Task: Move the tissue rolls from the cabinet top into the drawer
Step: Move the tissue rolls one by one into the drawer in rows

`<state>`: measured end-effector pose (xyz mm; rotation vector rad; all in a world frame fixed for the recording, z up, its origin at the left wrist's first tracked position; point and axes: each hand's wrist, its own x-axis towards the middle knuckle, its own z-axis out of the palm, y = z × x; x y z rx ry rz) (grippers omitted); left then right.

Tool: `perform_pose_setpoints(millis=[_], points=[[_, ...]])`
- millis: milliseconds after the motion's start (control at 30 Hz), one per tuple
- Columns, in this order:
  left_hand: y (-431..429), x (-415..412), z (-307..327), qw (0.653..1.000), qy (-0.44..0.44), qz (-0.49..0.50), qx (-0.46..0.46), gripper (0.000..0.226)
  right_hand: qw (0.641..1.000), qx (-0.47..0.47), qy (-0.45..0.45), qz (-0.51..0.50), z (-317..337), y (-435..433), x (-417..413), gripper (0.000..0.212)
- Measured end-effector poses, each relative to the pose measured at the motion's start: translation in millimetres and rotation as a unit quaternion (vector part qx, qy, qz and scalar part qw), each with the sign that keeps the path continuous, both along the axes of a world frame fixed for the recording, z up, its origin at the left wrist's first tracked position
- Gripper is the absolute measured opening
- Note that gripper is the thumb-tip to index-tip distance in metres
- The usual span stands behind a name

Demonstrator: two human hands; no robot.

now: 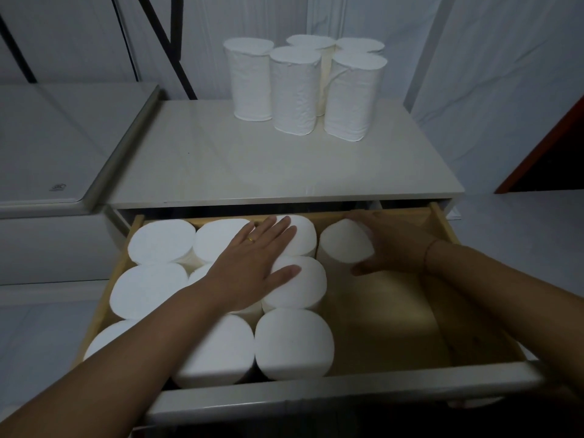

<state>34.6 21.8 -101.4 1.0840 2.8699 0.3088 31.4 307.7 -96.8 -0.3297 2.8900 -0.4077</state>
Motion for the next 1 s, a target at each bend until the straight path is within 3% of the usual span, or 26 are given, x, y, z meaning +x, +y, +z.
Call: perform_pose_setpoints(millis=[333, 1000], points=[[0, -1, -1, 1.000, 0.008, -0.003, -0.001, 0.074, 0.993, -0.080, 0.051, -0.064, -5, -8, 8, 0.091], [8, -2, 4, 1.000, 0.020, -0.016, -0.014, 0.073, 0.976, -0.131, 0.121, -0.124, -18, -23, 16, 0.083]])
